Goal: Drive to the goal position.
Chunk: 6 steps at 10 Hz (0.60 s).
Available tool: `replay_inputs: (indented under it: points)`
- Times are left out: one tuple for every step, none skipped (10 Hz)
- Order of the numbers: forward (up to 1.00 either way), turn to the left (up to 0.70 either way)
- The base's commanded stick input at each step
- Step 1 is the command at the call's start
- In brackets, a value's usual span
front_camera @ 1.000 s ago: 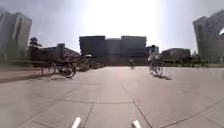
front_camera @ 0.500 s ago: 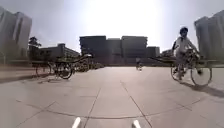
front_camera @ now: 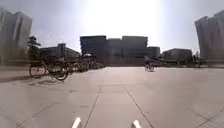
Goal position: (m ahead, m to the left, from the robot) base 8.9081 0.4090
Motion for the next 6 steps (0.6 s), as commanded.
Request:
replay_inputs:
  points:
    - [1.00,0.00]
    - [1.00,0.00]
    - [1.00,0.00]
    - [1.00,0.00]
    - [1.00,0.00]
    - [1.00,0.00]
